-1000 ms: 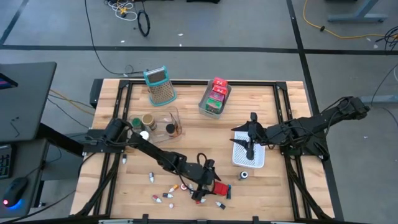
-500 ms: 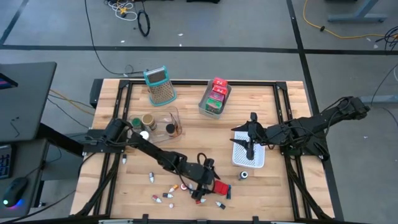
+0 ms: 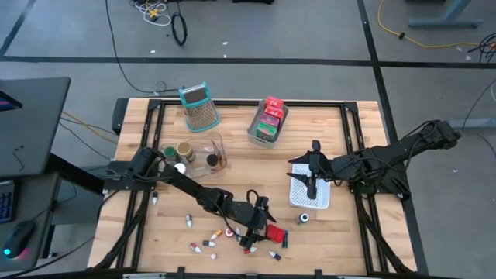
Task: Pick & Place Kitchen Items
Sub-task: Put the red seasoning can into the transparent bin
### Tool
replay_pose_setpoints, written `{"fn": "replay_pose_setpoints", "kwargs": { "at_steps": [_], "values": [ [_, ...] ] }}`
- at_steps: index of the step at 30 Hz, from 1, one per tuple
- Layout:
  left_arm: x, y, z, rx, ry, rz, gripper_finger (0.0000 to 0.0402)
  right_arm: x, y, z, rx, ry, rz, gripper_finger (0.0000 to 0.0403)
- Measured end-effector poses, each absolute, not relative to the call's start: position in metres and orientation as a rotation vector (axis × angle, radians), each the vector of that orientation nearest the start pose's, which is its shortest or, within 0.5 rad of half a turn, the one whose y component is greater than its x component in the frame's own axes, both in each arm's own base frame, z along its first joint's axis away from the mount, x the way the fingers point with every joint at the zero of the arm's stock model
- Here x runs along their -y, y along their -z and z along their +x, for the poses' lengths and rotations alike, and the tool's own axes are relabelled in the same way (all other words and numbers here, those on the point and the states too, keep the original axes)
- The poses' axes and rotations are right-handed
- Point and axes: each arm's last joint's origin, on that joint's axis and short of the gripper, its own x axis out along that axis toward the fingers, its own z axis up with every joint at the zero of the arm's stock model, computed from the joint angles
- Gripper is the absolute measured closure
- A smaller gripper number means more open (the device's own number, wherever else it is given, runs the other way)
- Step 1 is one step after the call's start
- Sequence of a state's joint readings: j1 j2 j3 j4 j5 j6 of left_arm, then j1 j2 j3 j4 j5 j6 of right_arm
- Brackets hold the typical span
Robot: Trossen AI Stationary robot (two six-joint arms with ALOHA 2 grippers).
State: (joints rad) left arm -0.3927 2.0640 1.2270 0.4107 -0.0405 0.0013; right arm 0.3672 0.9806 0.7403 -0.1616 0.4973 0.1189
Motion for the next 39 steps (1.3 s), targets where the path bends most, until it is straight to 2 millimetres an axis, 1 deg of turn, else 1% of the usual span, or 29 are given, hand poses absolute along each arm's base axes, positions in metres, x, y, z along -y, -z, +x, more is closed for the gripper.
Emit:
{"fn": "replay_pose_setpoints", "kwargs": {
  "at_steps": [11, 13, 15, 16, 18, 27, 30, 36, 39],
  "values": [
    [0.168, -0.154, 0.408, -0.425, 0.353, 0.087, 0.0097, -0.063, -0.286, 0.202, -0.357, 0.148, -0.065, 0.02],
    [0.169, -0.144, 0.411, -0.434, 0.351, 0.08, 0.0097, -0.063, -0.287, 0.202, -0.356, 0.146, -0.073, 0.02],
    [0.169, -0.131, 0.409, -0.487, 0.357, 0.082, 0.0097, -0.063, -0.287, 0.202, -0.356, 0.145, -0.075, 0.02],
    [0.17, -0.127, 0.413, -0.473, 0.366, 0.071, 0.0098, -0.063, -0.287, 0.202, -0.356, 0.145, -0.075, 0.02],
    [0.17, -0.123, 0.413, -0.478, 0.359, 0.073, 0.0098, -0.063, -0.286, 0.202, -0.361, 0.146, -0.077, 0.02],
    [0.168, -0.128, 0.416, -0.417, 0.341, 0.079, 0.0099, -0.063, -0.286, 0.202, -0.364, 0.146, -0.08, 0.02],
    [0.168, -0.128, 0.416, -0.422, 0.337, 0.082, 0.0118, -0.063, -0.286, 0.202, -0.363, 0.144, -0.079, 0.02],
    [0.167, -0.128, 0.417, -0.425, 0.325, 0.047, 0.0187, -0.063, -0.286, 0.202, -0.364, 0.138, -0.078, 0.02],
    [0.167, -0.128, 0.417, -0.428, 0.306, 0.017, 0.0189, -0.063, -0.286, 0.202, -0.364, 0.137, -0.078, 0.02]
  ]
}}
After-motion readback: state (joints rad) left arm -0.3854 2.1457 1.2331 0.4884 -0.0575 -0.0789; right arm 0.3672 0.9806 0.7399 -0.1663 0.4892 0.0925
